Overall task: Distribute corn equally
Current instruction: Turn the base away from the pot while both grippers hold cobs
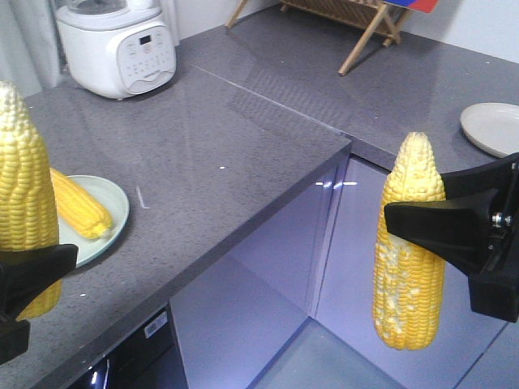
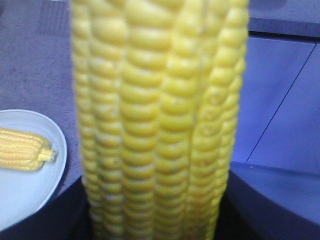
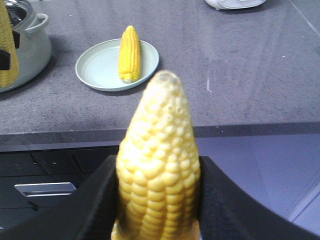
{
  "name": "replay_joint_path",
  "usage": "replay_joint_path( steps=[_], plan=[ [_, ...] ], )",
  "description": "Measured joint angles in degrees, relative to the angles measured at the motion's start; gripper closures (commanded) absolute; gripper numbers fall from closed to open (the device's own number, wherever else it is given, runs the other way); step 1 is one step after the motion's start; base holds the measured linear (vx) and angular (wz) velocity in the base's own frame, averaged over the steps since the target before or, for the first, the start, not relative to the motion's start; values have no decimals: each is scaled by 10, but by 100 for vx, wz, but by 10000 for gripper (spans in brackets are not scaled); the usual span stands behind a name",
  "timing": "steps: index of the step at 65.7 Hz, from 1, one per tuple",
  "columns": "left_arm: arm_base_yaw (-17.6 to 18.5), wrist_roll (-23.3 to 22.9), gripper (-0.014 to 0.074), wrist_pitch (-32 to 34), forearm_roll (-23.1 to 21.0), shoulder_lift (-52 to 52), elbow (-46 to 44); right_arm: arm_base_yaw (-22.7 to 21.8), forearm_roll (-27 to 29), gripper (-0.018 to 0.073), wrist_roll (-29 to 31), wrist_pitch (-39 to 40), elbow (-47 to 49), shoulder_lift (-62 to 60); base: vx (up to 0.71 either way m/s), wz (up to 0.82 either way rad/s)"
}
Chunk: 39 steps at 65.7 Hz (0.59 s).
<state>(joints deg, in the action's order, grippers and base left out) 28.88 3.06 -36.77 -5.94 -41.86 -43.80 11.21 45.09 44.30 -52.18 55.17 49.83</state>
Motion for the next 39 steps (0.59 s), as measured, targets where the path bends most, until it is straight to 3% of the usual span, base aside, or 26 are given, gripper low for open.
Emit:
replay_joint_path(
  steps=[39],
  plan=[
    [0, 0, 311, 0, 0, 0, 0, 0, 0, 332, 0, 0, 0, 0, 0, -31]
  ],
)
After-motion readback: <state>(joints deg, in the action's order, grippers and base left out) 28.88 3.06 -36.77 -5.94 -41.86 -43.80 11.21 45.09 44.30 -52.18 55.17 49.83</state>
